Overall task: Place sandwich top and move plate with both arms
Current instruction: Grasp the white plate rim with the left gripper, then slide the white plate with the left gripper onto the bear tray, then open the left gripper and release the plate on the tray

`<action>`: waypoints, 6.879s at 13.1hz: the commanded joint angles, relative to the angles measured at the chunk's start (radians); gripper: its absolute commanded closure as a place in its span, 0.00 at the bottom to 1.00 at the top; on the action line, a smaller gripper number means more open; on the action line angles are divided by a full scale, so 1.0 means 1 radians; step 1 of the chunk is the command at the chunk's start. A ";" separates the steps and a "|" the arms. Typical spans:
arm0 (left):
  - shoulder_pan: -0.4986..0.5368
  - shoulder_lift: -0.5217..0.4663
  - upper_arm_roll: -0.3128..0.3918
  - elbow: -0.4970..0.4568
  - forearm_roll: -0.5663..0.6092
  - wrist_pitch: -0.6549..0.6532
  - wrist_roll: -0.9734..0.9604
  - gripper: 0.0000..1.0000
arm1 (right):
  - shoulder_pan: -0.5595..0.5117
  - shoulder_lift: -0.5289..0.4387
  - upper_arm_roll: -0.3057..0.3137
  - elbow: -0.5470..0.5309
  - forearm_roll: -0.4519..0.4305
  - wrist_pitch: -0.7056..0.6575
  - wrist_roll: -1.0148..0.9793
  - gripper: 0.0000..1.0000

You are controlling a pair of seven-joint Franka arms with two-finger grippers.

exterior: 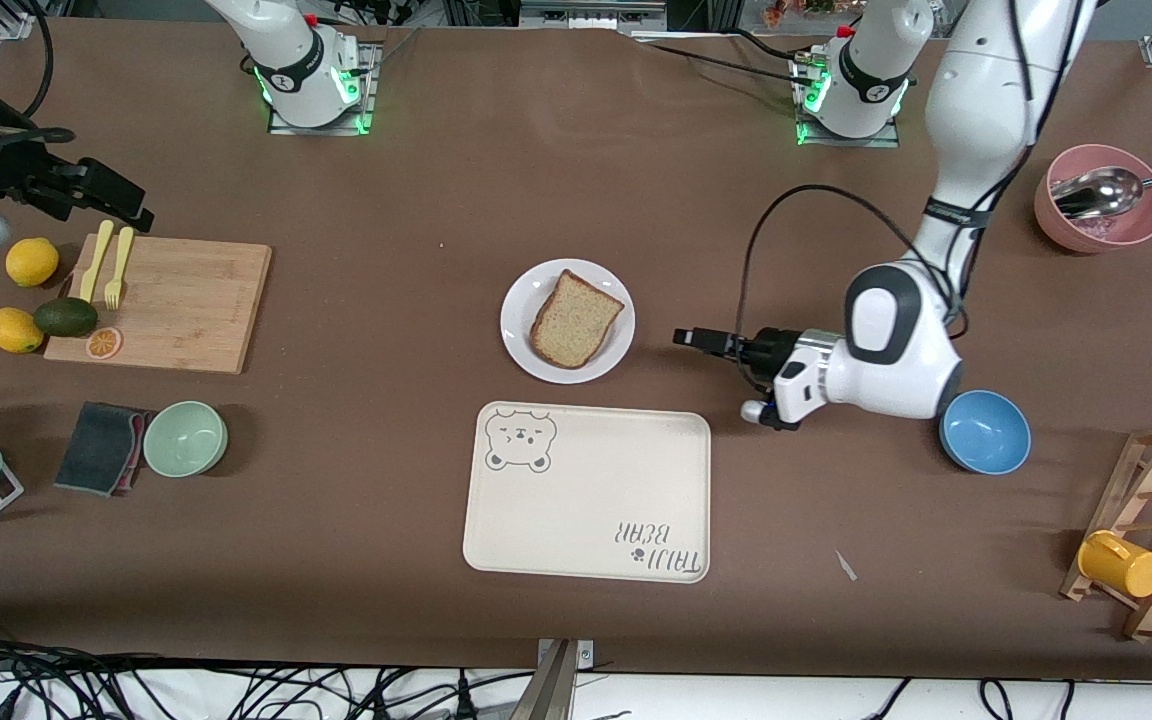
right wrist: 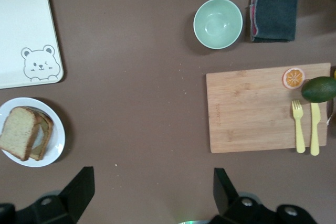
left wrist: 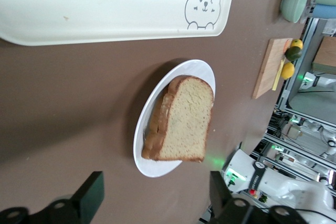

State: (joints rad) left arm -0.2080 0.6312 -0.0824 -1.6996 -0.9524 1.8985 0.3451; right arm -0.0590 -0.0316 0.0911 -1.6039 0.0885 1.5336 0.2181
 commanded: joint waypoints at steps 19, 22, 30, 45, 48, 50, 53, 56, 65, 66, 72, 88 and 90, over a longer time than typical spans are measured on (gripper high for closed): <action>-0.157 0.090 0.003 -0.115 -0.309 0.275 0.440 0.70 | -0.024 -0.027 -0.011 -0.039 -0.096 -0.001 -0.157 0.00; -0.166 0.097 0.003 -0.115 -0.313 0.294 0.443 0.70 | -0.024 -0.028 -0.010 -0.031 -0.096 -0.004 -0.155 0.00; -0.217 0.116 0.003 -0.115 -0.348 0.344 0.453 0.73 | -0.024 -0.034 -0.014 -0.031 -0.096 -0.018 -0.155 0.00; -0.123 0.108 0.000 -0.066 -0.457 0.251 0.529 1.00 | -0.019 -0.013 0.035 -0.028 -0.086 0.048 -0.030 0.00; -0.123 0.111 0.003 0.004 -0.479 0.251 0.432 1.00 | -0.004 0.028 0.039 0.004 -0.079 0.049 0.003 0.00; -0.108 0.114 0.004 0.055 -0.479 0.252 0.372 1.00 | -0.005 0.047 0.036 0.004 -0.078 0.057 -0.005 0.00; -0.087 0.160 0.009 0.150 -0.474 0.254 0.313 1.00 | -0.004 0.050 0.038 0.013 -0.079 0.071 -0.016 0.00; -0.076 0.286 0.013 0.305 -0.470 0.261 0.287 1.00 | -0.012 0.058 0.033 0.031 -0.089 0.083 -0.014 0.00; -0.083 0.455 0.073 0.491 -0.473 0.284 0.295 1.00 | -0.012 0.171 0.024 0.070 -0.113 0.147 0.004 0.00; -0.085 0.456 0.073 0.491 -0.473 0.284 0.295 1.00 | -0.016 0.170 0.024 0.070 -0.107 0.145 0.004 0.00; -0.085 0.458 0.073 0.489 -0.471 0.284 0.298 0.65 | -0.010 0.124 0.030 0.067 -0.171 0.135 -0.014 0.00; -0.040 0.314 0.073 0.469 -0.134 0.146 0.091 0.00 | -0.015 0.148 0.025 0.058 -0.144 0.203 -0.075 0.00; -0.039 0.283 0.073 0.469 -0.031 0.110 0.062 0.00 | -0.018 0.150 0.025 0.058 -0.142 0.211 -0.075 0.00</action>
State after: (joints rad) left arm -0.2462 0.9595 -0.0110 -1.2142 -1.0715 2.0437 0.4529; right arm -0.0712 0.1250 0.1173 -1.5456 -0.0633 1.7393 0.1588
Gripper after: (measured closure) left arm 0.000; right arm 0.000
